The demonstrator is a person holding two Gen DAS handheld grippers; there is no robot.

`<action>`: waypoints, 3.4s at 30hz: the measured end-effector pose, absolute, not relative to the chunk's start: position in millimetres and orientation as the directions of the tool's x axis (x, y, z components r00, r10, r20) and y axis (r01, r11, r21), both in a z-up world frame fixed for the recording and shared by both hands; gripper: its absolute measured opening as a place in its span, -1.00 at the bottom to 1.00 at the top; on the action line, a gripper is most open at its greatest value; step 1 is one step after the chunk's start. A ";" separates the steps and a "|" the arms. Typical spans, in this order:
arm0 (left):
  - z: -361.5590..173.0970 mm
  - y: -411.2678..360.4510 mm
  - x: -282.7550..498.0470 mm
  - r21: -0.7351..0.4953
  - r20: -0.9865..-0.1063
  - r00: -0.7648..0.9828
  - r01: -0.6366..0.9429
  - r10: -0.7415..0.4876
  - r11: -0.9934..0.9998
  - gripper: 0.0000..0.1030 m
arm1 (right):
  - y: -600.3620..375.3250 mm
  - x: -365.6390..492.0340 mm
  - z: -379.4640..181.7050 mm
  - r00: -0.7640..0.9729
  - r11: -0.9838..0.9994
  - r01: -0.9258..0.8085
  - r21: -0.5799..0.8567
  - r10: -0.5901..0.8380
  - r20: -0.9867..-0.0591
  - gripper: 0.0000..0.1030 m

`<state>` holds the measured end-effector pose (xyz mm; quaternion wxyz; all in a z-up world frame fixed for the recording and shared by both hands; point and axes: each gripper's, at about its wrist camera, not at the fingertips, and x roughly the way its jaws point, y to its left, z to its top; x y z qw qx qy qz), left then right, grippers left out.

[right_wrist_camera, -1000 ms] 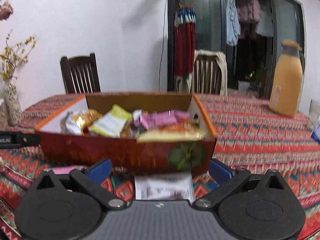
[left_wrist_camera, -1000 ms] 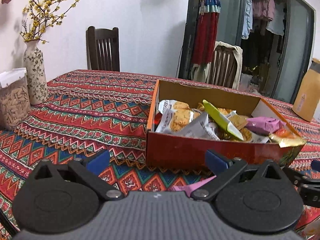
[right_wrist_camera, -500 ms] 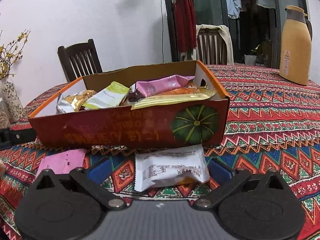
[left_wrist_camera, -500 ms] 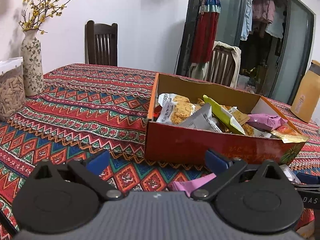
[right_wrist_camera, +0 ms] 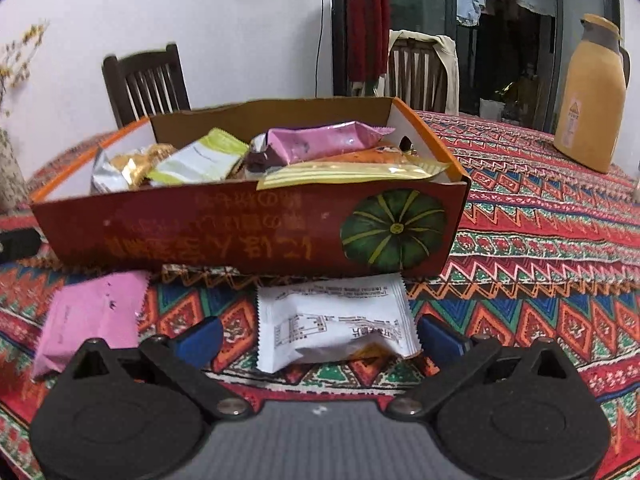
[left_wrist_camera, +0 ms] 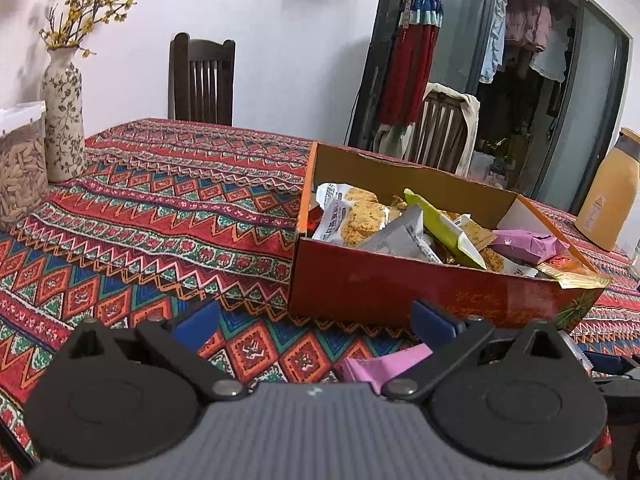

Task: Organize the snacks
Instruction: 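Grasp the white printed packet with the right tool, then grasp the pink packet with the left tool while the right tool holds its packet, then carry both held packets over the cardboard box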

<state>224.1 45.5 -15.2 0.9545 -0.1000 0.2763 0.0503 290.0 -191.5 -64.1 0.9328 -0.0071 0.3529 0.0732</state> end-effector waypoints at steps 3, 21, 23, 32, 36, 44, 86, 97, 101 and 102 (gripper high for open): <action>-15.8 48.2 224.3 -0.178 -0.542 0.840 -0.151 0.031 0.972 1.00 | -190.8 295.8 -62.7 0.730 0.990 -0.141 0.033 0.126 -0.672 1.00; -23.1 52.8 232.7 -0.187 -0.585 0.810 -0.184 0.040 0.965 1.00 | -194.9 284.1 -58.7 0.773 0.975 -0.214 0.055 0.204 -0.601 0.10; -24.1 50.2 233.5 -0.172 -0.589 0.807 -0.182 0.047 0.968 1.00 | -192.6 278.5 -56.6 0.793 0.974 -0.222 0.038 0.203 -0.574 0.00; -20.9 36.6 232.4 -0.107 -0.566 0.821 -0.170 0.081 0.980 1.00 | -198.4 265.0 -47.1 0.830 0.969 -0.239 0.062 0.237 -0.505 -0.02; -10.7 20.5 226.4 -0.061 -0.558 0.825 -0.150 0.091 0.987 1.00 | -200.5 261.6 -44.1 0.834 0.967 -0.246 0.069 0.247 -0.492 -0.01; -6.6 -29.6 233.5 0.011 -0.597 0.798 -0.088 0.077 0.996 1.00 | -204.0 260.5 -41.0 0.843 0.967 -0.240 0.089 0.253 -0.475 -0.01; -21.6 -31.0 216.0 -0.047 -0.643 0.765 -0.087 0.036 0.995 0.38 | -200.6 253.2 -43.7 0.853 0.971 -0.231 0.055 0.230 -0.469 -0.02; 20.7 -30.6 200.4 -0.068 -0.547 0.837 -0.037 -0.006 0.997 0.38 | -212.2 223.9 -14.6 0.885 0.969 -0.230 0.088 0.246 -0.396 -0.02; 40.7 -30.2 205.7 -0.063 -0.504 0.864 -0.045 0.007 0.997 0.38 | -214.7 225.0 4.0 0.904 0.970 -0.228 0.083 0.243 -0.353 -0.02; 46.5 -30.5 208.4 -0.060 -0.493 0.870 -0.048 0.013 0.997 0.38 | -215.3 226.6 8.8 0.908 0.971 -0.226 0.081 0.240 -0.343 -0.02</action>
